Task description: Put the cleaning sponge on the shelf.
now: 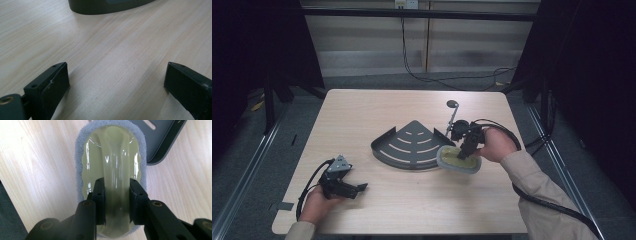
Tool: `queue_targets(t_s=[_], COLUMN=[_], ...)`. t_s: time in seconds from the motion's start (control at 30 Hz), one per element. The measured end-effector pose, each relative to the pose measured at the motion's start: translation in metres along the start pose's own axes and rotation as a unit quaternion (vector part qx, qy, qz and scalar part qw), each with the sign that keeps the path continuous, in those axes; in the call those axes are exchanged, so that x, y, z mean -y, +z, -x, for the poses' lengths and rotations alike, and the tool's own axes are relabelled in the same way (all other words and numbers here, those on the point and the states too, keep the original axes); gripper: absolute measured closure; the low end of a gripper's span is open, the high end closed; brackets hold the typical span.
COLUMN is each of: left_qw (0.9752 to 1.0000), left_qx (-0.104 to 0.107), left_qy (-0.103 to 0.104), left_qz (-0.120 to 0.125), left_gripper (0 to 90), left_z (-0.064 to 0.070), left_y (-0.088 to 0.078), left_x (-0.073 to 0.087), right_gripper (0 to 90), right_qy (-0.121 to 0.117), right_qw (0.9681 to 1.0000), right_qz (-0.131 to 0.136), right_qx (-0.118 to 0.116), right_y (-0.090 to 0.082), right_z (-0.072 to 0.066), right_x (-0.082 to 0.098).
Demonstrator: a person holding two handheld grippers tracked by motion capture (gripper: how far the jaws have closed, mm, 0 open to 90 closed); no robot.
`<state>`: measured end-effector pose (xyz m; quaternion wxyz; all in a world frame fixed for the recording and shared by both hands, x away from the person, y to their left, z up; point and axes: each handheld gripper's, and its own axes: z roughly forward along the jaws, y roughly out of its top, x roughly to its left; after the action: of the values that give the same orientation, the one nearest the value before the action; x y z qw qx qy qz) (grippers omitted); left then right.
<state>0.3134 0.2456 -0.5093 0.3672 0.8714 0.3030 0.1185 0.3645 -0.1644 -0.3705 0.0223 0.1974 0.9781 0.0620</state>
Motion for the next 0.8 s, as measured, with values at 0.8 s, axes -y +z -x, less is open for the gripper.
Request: queue_targets(t_s=[0.8], left_qw=[1.0], left_qx=[0.001], left_qy=[0.001], left_qz=[-0.002], left_gripper=[5.4], left_z=[0.0], left_y=[0.0], left_x=[0.0], right_gripper=[71.4], right_qy=[0.076], right_qw=[0.9968], right_qz=[0.023], right_qx=[0.013], right_y=[-0.011], right_z=[0.028], right_x=[-0.017])
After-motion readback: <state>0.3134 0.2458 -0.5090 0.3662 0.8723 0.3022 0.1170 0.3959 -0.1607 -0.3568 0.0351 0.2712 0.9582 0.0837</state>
